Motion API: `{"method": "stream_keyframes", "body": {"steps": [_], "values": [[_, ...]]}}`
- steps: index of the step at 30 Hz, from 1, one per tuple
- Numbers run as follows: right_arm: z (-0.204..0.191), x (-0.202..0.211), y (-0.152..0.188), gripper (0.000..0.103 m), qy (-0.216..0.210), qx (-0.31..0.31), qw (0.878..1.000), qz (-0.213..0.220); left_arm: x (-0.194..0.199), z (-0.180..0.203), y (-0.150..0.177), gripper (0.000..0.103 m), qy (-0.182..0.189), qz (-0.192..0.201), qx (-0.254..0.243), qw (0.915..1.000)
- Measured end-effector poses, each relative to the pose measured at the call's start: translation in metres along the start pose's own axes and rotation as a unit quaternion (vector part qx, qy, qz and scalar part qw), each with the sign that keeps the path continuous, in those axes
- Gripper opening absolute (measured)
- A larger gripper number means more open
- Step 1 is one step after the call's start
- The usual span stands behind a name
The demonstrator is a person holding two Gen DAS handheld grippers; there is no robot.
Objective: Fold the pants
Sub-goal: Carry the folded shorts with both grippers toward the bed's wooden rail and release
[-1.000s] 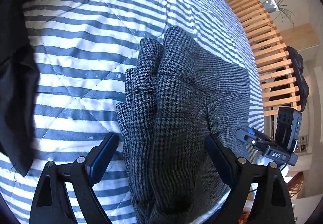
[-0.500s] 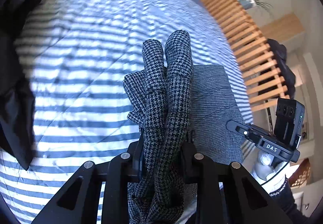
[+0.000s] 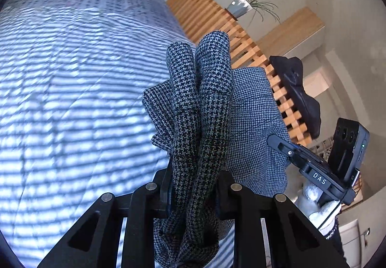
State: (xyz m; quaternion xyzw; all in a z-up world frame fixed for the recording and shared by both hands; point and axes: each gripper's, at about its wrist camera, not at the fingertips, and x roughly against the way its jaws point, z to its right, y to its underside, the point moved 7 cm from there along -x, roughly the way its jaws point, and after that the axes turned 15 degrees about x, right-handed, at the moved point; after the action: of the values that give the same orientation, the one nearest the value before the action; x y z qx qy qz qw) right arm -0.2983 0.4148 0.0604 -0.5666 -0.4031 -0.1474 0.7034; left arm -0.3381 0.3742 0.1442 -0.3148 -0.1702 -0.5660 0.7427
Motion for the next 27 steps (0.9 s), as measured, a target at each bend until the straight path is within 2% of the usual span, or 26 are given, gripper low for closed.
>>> {"method": "stream_keyframes", "body": {"steps": [4, 8, 15, 17, 18, 19, 20, 21, 23, 25, 27], "values": [[0.068, -0.024, -0.027, 0.009, 0.042, -0.01, 0.999, 0.012, -0.078, 0.043, -0.059, 0.025, -0.011, 0.008, -0.03, 0.9995], [0.13, -0.071, -0.046, 0.009, 0.094, -0.008, 0.996, 0.005, -0.16, 0.056, -0.109, 0.025, -0.022, 0.007, -0.038, 0.999], [0.206, -0.148, -0.042, 0.009, 0.125, -0.035, 0.991, -0.014, -0.283, 0.05, -0.138, 0.025, -0.047, -0.018, -0.055, 0.9973], [0.228, -0.171, -0.032, 0.009, 0.136, -0.053, 0.989, -0.025, -0.311, 0.034, -0.146, 0.028, -0.075, -0.021, -0.048, 0.9958], [0.24, -0.181, -0.023, 0.01, 0.147, -0.055, 0.987, -0.045, -0.321, 0.024, -0.15, 0.034, -0.096, -0.022, -0.043, 0.9942], [0.248, -0.192, -0.014, 0.012, 0.163, -0.06, 0.982, -0.07, -0.327, 0.014, -0.158, 0.049, -0.117, -0.015, -0.027, 0.9927], [0.259, -0.198, -0.005, 0.02, 0.182, -0.069, 0.977, -0.091, -0.324, 0.008, -0.163, 0.051, -0.12, -0.003, -0.01, 0.9928], [0.269, -0.197, 0.002, 0.022, 0.209, -0.079, 0.969, -0.103, -0.317, 0.007, -0.169, 0.051, -0.105, 0.012, 0.004, 0.9944], [0.274, -0.188, 0.004, 0.023, 0.224, -0.087, 0.966, -0.092, -0.3, 0.013, -0.178, 0.051, -0.094, 0.051, -0.007, 0.9942], [0.261, -0.172, -0.003, 0.023, 0.226, -0.071, 0.97, -0.053, -0.286, 0.026, -0.178, 0.051, -0.079, 0.076, -0.029, 0.9935], [0.233, -0.167, -0.01, 0.023, 0.211, -0.034, 0.976, -0.033, -0.29, 0.045, -0.164, 0.051, -0.061, 0.055, -0.063, 0.9946]]}}
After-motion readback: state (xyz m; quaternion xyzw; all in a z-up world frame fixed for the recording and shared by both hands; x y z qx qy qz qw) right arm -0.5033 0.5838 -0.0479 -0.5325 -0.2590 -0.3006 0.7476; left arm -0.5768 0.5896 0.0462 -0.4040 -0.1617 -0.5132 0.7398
